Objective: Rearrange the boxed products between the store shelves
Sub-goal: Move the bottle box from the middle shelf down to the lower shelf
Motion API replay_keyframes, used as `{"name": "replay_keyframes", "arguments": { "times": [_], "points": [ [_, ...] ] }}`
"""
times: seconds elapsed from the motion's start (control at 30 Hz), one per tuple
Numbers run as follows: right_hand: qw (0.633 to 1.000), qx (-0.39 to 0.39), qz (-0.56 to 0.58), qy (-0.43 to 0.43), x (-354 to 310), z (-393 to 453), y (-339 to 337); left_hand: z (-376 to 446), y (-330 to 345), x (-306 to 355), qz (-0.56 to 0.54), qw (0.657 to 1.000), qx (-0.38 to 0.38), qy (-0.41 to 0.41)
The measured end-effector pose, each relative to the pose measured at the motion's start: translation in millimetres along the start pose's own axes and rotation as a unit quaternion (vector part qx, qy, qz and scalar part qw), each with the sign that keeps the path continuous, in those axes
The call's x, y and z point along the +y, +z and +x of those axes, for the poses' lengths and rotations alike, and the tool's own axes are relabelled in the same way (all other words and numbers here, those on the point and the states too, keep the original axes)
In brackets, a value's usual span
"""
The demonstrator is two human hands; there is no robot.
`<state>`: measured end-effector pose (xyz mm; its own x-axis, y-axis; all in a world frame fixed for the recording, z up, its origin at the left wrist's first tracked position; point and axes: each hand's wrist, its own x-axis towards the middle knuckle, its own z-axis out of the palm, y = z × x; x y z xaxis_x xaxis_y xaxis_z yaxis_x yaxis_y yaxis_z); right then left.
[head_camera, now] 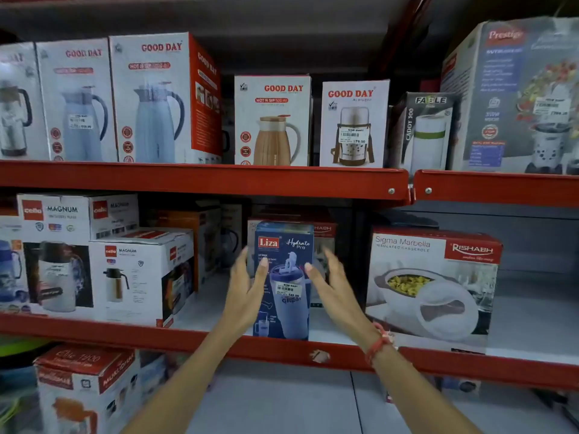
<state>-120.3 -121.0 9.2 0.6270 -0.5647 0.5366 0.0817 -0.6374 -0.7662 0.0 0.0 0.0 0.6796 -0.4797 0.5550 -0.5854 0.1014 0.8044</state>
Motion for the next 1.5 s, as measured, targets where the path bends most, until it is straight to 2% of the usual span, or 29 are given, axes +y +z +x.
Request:
{"name": "replay_keyframes", "arguments": {
  "times": [0.07, 0.13, 0.33, 0.57, 0.67, 0.93, 1.07, 1.23, 1.5],
  "points": [
    [0.993, -0.059, 0.066, 0.084, 3, 1, 8, 2, 2, -3, -0.025, 0.993, -0.074, -0.084],
    [0.989, -0.088, 0.08, 0.092, 12, 0, 16, 3, 1, -8, -0.042, 0.989, -0.11, -0.089],
    [0.997, -0.031, 0.061, 0.027, 9, -4, 6, -1, -14, -1, -0.048, 0.993, -0.104, 0.007],
    [0.996, -0.012, 0.083, -0.039, -22, -41, -21, -34, -31, 32, -0.094, 0.99, -0.092, 0.055],
    [0.993, -0.02, 0.109, -0.033, -24, -71, -27, -62, -36, 33, -0.136, 0.984, -0.105, 0.052],
    [0.992, -0.001, 0.127, 0.004, -1, -147, -34, -129, -27, 23, -0.157, 0.978, -0.132, 0.035],
    [0.986, 0.008, 0.154, 0.055, 25, -182, -33, -161, -18, 2, -0.15, 0.978, -0.144, -0.006],
    [0.984, -0.005, 0.129, 0.118, 66, -215, -29, -185, 5, -36, -0.142, 0.968, -0.173, -0.112],
    [0.978, -0.042, 0.075, 0.192, 138, -239, -28, -208, 54, -91, -0.061, 0.957, -0.204, -0.196]
  ]
}}
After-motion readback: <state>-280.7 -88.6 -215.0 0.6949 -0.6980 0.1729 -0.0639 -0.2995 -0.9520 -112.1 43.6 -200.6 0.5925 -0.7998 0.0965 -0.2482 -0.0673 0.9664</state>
